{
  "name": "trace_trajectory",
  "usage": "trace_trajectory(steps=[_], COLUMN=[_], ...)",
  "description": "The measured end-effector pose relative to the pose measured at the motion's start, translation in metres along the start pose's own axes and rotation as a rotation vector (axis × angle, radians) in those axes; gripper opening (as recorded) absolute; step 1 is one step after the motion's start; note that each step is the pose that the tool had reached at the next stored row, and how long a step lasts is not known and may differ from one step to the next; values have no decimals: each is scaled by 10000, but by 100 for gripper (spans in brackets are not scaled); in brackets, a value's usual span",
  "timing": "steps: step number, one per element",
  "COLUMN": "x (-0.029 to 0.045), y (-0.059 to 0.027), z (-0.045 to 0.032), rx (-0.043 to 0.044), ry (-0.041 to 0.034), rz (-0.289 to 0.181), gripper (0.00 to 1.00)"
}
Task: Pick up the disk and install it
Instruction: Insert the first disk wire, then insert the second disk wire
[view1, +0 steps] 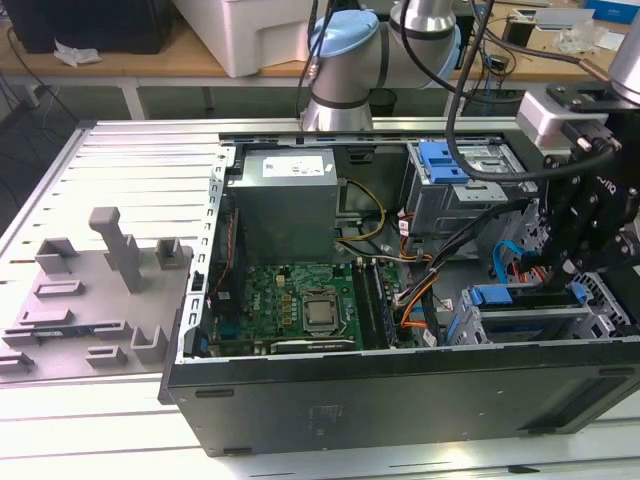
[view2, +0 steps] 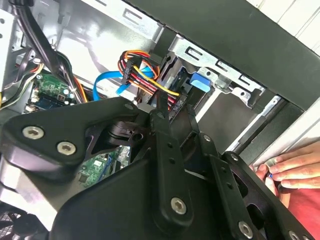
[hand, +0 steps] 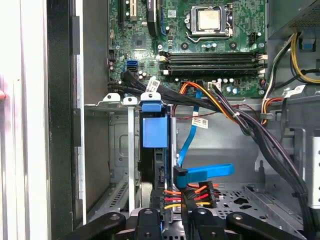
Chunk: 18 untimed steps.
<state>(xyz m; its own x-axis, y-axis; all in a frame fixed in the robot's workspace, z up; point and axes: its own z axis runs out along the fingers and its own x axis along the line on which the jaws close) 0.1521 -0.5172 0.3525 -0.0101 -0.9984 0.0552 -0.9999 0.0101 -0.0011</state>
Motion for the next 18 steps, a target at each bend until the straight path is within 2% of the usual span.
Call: trace_trajectory(steps=[4, 6, 18], x=[-39, -86, -87], y=[0, 1, 6], z=[-75, -163, -164], rx=[2, 6, 10], ry=[14, 29, 30], rz=[0, 0, 0], gripper=[30, 30, 30])
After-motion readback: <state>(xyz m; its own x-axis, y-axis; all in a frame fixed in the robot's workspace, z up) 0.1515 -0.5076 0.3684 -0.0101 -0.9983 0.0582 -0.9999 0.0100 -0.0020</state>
